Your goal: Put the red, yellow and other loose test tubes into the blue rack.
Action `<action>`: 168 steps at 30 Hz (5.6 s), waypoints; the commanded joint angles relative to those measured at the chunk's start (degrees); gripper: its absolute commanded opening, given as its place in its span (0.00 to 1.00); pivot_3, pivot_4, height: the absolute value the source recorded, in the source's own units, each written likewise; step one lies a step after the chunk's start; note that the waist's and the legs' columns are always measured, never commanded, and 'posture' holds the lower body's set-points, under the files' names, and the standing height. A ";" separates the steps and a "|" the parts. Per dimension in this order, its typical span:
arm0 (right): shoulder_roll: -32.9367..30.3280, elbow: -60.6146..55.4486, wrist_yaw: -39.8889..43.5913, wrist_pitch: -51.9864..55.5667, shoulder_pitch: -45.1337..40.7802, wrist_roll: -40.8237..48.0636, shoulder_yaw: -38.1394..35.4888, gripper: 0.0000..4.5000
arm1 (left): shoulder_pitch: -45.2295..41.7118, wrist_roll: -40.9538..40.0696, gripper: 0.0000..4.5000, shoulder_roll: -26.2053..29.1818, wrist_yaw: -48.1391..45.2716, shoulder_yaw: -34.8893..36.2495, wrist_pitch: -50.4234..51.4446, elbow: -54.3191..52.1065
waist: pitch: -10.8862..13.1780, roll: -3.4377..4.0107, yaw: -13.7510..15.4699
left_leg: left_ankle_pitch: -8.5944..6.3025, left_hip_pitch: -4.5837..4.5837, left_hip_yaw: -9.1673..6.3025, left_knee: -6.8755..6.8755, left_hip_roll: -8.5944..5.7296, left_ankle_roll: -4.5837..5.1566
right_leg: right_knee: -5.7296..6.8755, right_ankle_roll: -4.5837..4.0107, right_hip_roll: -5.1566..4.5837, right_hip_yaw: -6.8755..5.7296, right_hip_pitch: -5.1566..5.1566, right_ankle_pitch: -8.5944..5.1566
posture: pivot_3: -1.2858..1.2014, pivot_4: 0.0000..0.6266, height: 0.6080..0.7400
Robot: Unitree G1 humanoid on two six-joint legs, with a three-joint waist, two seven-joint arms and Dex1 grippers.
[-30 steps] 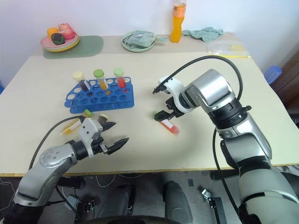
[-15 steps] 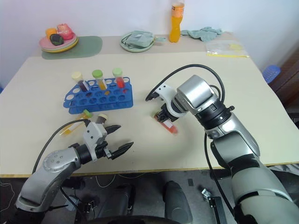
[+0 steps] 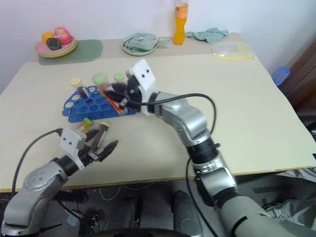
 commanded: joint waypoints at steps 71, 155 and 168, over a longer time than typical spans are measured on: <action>-8.55 2.34 11.24 -22.16 10.63 -7.01 -0.89 0.99 | -11.92 -3.98 1.00 12.86 9.30 4.15 32.96 -9.32 | 0.05 0.05 -0.04 | 0.02 -0.01 -0.12 0.05 -0.08 -0.04 | 0.04 0.00 -0.04 -0.02 0.05 0.00 | 0.52 0.24 1.00; -16.59 -9.98 18.72 -9.24 21.60 -3.90 0.40 1.00 | -29.14 17.19 0.17 -11.21 17.26 3.31 9.08 -3.39 | 0.26 -0.49 1.81 | 0.06 -0.02 -0.07 0.27 -0.11 -0.12 | 0.10 0.08 -0.10 -0.02 0.13 0.02 | 0.52 0.24 1.00; -16.04 -12.00 14.74 -8.74 22.92 -4.08 0.21 1.00 | -30.60 28.72 0.17 -20.41 30.99 -9.16 -10.62 18.59 | 0.23 -0.44 1.68 | 0.06 0.04 0.02 0.15 -0.09 -0.10 | 0.06 0.07 -0.05 0.03 0.10 0.02 | 0.52 0.24 1.00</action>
